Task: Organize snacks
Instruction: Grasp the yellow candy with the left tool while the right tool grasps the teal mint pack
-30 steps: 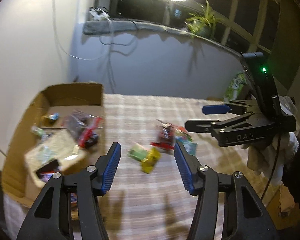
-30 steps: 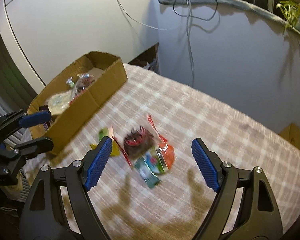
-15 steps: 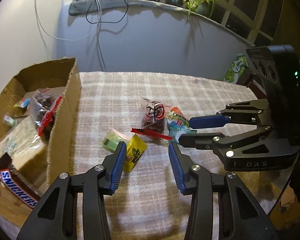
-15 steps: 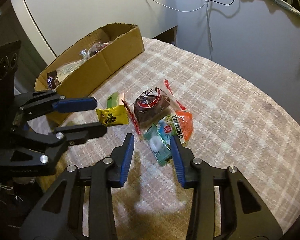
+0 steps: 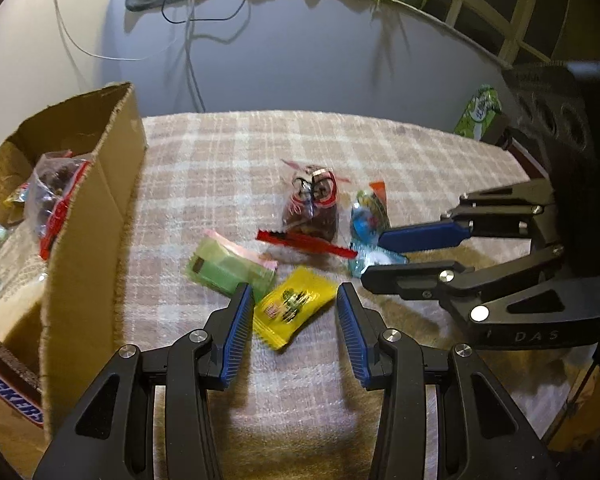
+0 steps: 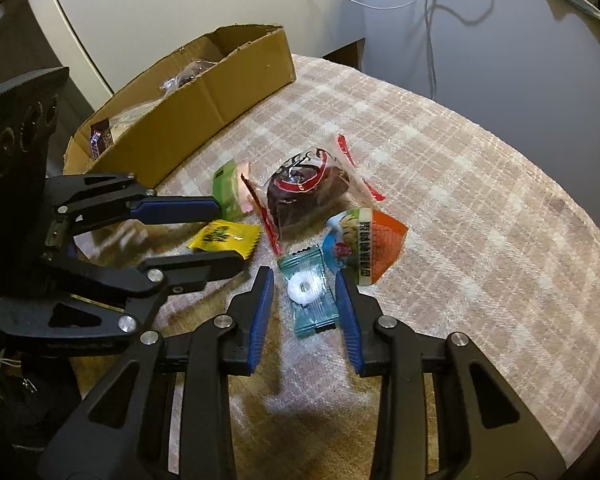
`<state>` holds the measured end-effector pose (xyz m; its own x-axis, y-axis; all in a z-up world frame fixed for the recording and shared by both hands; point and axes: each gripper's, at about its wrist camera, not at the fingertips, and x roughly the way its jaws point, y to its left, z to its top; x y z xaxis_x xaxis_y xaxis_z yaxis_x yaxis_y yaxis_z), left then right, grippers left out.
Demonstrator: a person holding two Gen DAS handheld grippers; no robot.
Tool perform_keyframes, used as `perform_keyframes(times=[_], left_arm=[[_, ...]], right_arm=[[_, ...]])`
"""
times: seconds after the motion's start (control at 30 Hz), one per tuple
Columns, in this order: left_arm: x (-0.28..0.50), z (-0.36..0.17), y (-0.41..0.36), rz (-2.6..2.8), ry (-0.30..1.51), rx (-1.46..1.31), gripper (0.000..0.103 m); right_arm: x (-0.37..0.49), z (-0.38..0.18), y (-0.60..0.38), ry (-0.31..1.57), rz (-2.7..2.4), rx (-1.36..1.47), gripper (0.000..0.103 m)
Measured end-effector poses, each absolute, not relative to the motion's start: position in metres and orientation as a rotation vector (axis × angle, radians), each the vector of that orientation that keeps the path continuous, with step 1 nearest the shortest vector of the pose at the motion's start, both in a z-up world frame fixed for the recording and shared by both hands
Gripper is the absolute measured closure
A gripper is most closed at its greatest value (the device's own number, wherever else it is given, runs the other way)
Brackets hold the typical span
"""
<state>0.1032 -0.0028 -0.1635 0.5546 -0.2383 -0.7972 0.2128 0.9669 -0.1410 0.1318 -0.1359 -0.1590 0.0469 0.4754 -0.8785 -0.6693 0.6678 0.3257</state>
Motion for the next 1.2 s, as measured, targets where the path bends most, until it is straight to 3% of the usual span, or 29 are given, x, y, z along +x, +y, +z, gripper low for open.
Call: perform_keyframes(times=[0.13, 0.33, 0.47, 0.5, 0.6, 0.67, 0.73, 0.87, 0.97, 1.0, 1.2], left_arm=[[0.1, -0.164, -0.004, -0.277, 0.942, -0.001, 0.062], [0.099, -0.165, -0.003, -0.253, 0.933, 0.024, 0.078], [0.1, -0.165, -0.004, -0.258, 0.933, 0.014, 0.083], [0.1, -0.165, -0.005, -0.262, 0.935, 0.013, 0.09], [0.099, -0.166, -0.011, -0.273, 0.931, 0.031, 0.09], [0.099, -0.165, -0.012, -0.269, 0.934, 0.031, 0.09], [0.099, -0.164, -0.014, -0.293, 0.934, 0.039, 0.084], [0.105, -0.166, -0.017, -0.278, 0.937, 0.04, 0.084], [0.109, -0.165, -0.02, -0.282, 0.941, 0.043, 0.071], [0.111, -0.165, -0.022, -0.281, 0.942, 0.048, 0.062], [0.118, -0.167, -0.032, -0.269, 0.939, 0.074, 0.062]], right_arm=[[0.128, -0.158, -0.134, 1.229, 0.887, -0.239, 0.069], [0.119, -0.158, -0.128, 1.205, 0.885, -0.336, 0.069], [0.116, -0.158, -0.127, 1.189, 0.86, -0.377, 0.078], [0.117, -0.158, -0.128, 1.193, 0.861, -0.37, 0.078], [0.118, -0.158, -0.131, 1.199, 0.856, -0.351, 0.079], [0.117, -0.158, -0.132, 1.196, 0.852, -0.349, 0.079], [0.116, -0.157, -0.133, 1.197, 0.849, -0.345, 0.079], [0.116, -0.157, -0.136, 1.199, 0.843, -0.327, 0.08], [0.115, -0.157, -0.138, 1.198, 0.84, -0.321, 0.08], [0.115, -0.156, -0.139, 1.197, 0.837, -0.321, 0.08], [0.115, -0.155, -0.148, 1.201, 0.817, -0.303, 0.08]])
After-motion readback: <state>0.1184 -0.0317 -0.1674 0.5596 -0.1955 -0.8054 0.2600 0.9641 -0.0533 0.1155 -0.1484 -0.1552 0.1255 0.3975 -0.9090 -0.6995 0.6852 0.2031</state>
